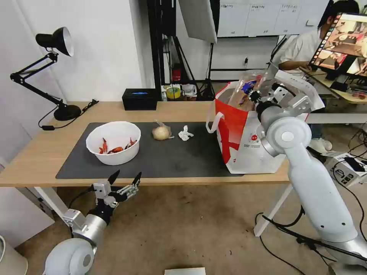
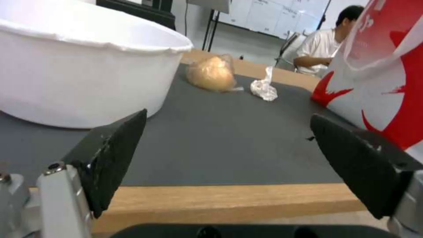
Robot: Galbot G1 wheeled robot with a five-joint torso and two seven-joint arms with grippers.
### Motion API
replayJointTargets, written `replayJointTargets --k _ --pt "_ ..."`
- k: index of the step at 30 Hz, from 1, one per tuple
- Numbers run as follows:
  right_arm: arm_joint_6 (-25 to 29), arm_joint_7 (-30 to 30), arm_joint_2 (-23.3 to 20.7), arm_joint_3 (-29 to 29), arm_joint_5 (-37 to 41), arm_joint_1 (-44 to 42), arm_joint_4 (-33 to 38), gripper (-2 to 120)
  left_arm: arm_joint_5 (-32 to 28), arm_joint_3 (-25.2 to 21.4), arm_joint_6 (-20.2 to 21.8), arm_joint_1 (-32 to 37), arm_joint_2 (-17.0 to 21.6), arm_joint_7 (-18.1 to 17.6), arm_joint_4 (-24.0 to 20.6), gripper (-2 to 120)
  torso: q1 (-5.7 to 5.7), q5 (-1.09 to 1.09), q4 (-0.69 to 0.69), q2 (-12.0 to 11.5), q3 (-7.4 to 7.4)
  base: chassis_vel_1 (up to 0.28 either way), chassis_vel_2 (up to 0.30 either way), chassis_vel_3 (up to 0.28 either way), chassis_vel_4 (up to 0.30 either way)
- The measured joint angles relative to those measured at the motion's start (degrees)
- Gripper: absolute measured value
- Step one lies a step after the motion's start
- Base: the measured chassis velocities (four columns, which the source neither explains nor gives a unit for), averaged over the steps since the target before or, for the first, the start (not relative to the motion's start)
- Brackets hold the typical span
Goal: Pick up the trash from the table and place it into the takeout bag.
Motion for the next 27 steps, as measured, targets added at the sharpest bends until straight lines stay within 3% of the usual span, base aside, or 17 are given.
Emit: replayJointTargets --k 15,19,27 --pt "-0.13 -1.65 -0.19 -0.15 -0.08 0.44 -0.24 93 0.59 -0.54 0.28 0.16 -0.14 0.05 -0.38 100 0.00 0.00 0.00 0.00 0.00 0.000 0.000 0.000 0.000" --pt "-0.15 -2.66 -0.26 -0.16 -0.08 0.39 0.50 100 0.59 -0.79 0.14 0.07 0.11 0.02 -0.56 100 0.00 0.00 0.00 0.00 0.00 0.000 0.000 0.000 0.000" --pt "-0.03 -4.46 -0.39 -0.40 0.30 1.21 2.30 100 0.58 -1.08 -0.11 0.11 0.22 0.00 -0.83 100 0.00 0.00 0.00 0.00 0.00 0.000 0.000 0.000 0.000"
